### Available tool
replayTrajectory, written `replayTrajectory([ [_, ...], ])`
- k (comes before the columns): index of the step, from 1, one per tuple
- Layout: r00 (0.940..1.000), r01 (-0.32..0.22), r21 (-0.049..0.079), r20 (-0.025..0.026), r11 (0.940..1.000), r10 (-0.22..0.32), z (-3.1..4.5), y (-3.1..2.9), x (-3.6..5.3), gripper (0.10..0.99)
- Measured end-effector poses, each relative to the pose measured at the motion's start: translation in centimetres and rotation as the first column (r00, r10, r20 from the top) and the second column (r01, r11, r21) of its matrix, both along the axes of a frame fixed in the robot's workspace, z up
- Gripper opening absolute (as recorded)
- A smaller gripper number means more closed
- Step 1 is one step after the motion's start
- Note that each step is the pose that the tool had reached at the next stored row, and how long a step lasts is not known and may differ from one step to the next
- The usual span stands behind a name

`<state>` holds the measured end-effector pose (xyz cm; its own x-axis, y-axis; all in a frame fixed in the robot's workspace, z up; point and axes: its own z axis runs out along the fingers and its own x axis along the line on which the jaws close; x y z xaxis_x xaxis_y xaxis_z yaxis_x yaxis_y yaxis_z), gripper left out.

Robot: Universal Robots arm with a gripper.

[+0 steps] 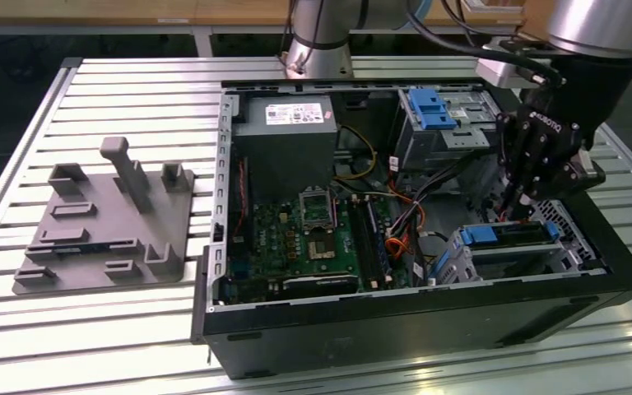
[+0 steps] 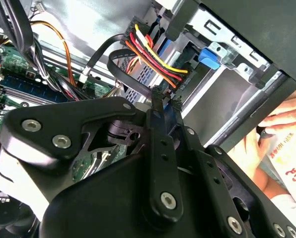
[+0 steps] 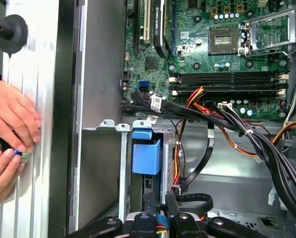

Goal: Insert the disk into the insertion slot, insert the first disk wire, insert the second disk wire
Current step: 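Insert the second disk wire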

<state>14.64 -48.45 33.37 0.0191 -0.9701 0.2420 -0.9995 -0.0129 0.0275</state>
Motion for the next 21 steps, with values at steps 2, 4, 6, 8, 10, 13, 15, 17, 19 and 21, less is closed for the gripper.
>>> replayTrajectory([
  [2, 1.0000, 0.000, 0.016, 0.0046, 0.9999, 0.000, 0.00, -0.14, -0.20, 0.196],
  [4, 0.9999, 0.000, 0.034, 0.0103, 0.9994, 0.000, 0.00, -0.26, -0.36, 0.196],
  [6, 0.9999, 0.000, 0.055, 0.0140, 0.9985, 0.000, 0.00, -0.43, -0.40, 0.196],
  [8, 0.9999, -0.001, 0.072, 0.0155, 0.9974, 0.000, 0.00, -0.66, -0.40, 0.196],
  [10, 0.9999, -0.001, 0.079, 0.0157, 0.9969, -0.001, 0.00, -0.96, -0.41, 0.196],
  [13, 0.9999, -0.001, 0.091, 0.0157, 0.9958, -0.001, 0.01, -1.46, -0.41, 0.196],
  [15, 0.9999, -0.001, 0.115, 0.0157, 0.9934, -0.001, 0.04, -1.66, -0.41, 0.196],
  [17, 0.9999, -0.001, 0.139, 0.0158, 0.9902, -0.002, 0.08, -1.86, -0.41, 0.196],
  [19, 0.9999, -0.001, 0.160, 0.0158, 0.9872, -0.002, 0.11, -2.03, -0.41, 0.196],
  [21, 0.9999, -0.001, 0.179, 0.0159, 0.9839, -0.002, 0.16, -2.22, -0.41, 0.196],
])
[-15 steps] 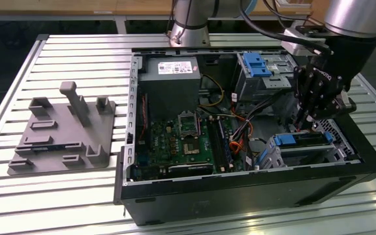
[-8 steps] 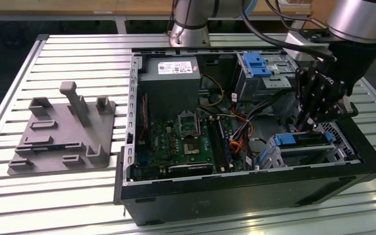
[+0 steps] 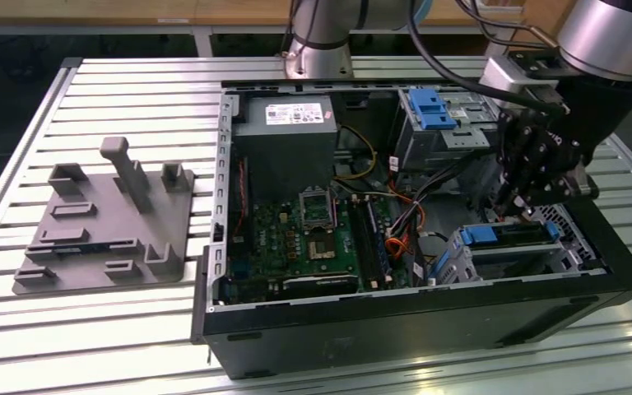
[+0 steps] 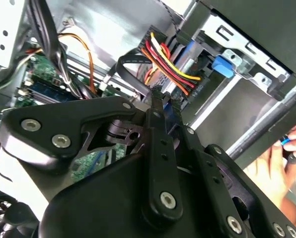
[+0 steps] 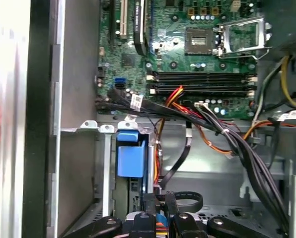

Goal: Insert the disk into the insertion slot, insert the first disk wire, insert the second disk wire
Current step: 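Insert the second disk wire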

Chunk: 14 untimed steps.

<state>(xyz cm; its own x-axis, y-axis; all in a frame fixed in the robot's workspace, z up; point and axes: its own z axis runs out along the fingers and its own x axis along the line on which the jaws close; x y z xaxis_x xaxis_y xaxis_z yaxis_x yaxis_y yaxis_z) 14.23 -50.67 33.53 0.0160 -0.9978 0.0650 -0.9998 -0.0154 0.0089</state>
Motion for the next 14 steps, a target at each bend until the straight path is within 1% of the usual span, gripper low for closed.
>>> replayTrajectory([
  [1, 1.0000, 0.000, 0.006, 0.0000, 1.0000, 0.000, 0.02, -0.12, 0.00, 0.196],
  [2, 1.0000, 0.000, 0.008, 0.0000, 1.0000, 0.000, 0.02, -0.20, 0.00, 0.196],
  [14, 1.0000, 0.000, 0.008, 0.0000, 1.0000, 0.000, 0.01, -0.31, 0.00, 0.196],
])
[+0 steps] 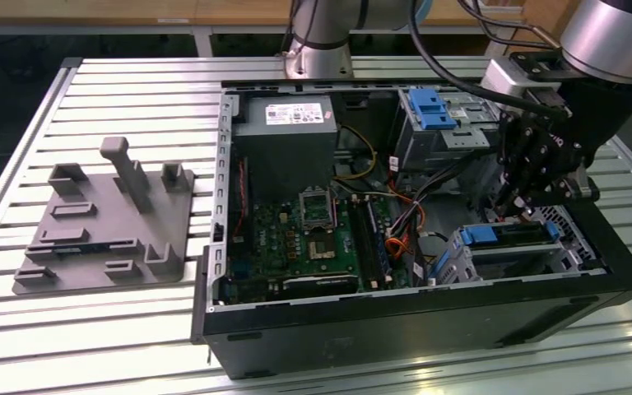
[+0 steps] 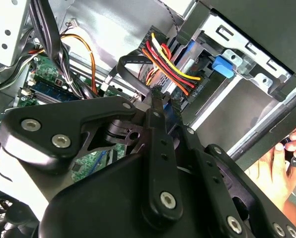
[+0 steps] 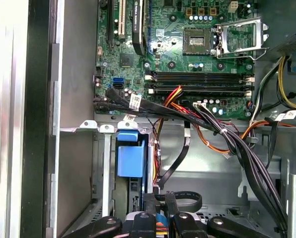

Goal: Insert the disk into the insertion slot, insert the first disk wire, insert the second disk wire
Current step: 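Insert the second disk wire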

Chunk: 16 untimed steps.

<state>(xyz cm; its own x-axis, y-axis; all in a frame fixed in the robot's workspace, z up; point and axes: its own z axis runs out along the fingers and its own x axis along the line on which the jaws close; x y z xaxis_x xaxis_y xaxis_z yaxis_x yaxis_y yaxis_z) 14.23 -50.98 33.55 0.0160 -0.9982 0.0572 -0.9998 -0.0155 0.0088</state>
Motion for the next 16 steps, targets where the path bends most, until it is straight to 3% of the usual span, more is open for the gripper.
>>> replayTrajectory([
  [5, 1.0000, 0.000, 0.006, 0.0000, 1.0000, 0.000, 0.00, -0.81, 0.00, 0.196],
  [9, 1.0000, 0.000, 0.043, 0.0000, 0.9991, 0.000, 0.01, -1.37, 0.00, 0.196],
  [16, 1.0000, 0.000, 0.046, 0.0000, 0.9989, 0.000, 0.00, -1.52, 0.02, 0.196],
])
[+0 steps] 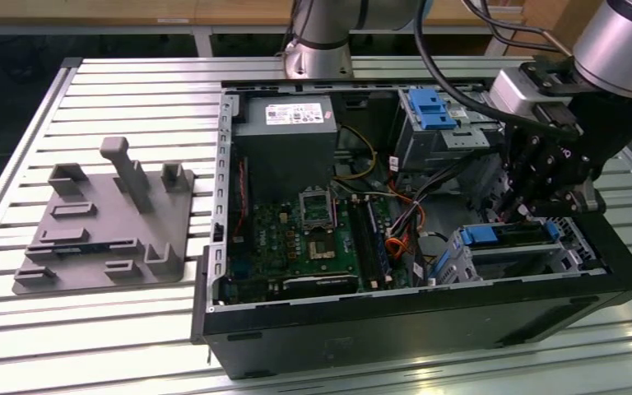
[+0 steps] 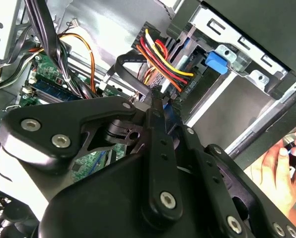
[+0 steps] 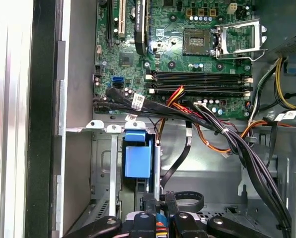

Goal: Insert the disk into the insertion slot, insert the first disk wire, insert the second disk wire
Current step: 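Insert the second disk wire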

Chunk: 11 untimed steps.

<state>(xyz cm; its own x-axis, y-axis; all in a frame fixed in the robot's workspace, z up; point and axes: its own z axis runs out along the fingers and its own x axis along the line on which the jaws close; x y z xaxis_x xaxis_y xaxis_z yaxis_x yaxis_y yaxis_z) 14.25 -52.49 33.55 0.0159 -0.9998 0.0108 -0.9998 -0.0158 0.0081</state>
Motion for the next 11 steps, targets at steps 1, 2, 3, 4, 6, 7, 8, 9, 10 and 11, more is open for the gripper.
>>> replayTrajectory([
  [1, 1.0000, 0.000, 0.000, -0.0001, 1.0000, 0.000, 0.00, -0.05, 0.03, 0.196],
  [2, 1.0000, 0.000, 0.000, -0.0002, 1.0000, 0.000, 0.00, -0.12, 0.05, 0.196],
  [3, 1.0000, 0.001, 0.000, -0.0002, 1.0000, -0.001, 0.00, -0.20, 0.07, 0.196],
  [4, 1.0000, 0.001, 0.000, -0.0002, 1.0000, -0.001, 0.00, -0.27, 0.10, 0.196],
  [6, 1.0000, 0.002, 0.000, -0.0002, 1.0000, -0.002, 0.00, -0.40, 0.13, 0.196],
  [7, 1.0000, 0.003, 0.000, -0.0002, 1.0000, -0.003, 0.00, -0.45, 0.14, 0.196],
  [8, 1.0000, 0.004, 0.000, -0.0002, 1.0000, -0.004, 0.00, -0.50, 0.14, 0.196],
  [9, 1.0000, 0.005, 0.000, -0.0003, 1.0000, -0.005, 0.00, -0.52, 0.15, 0.196],
  [10, 1.0000, 0.006, 0.000, -0.0002, 1.0000, -0.006, 0.00, -0.52, 0.15, 0.196],
  [11, 1.0000, 0.007, 0.000, -0.0002, 1.0000, -0.007, 0.00, -0.52, 0.15, 0.196],
])
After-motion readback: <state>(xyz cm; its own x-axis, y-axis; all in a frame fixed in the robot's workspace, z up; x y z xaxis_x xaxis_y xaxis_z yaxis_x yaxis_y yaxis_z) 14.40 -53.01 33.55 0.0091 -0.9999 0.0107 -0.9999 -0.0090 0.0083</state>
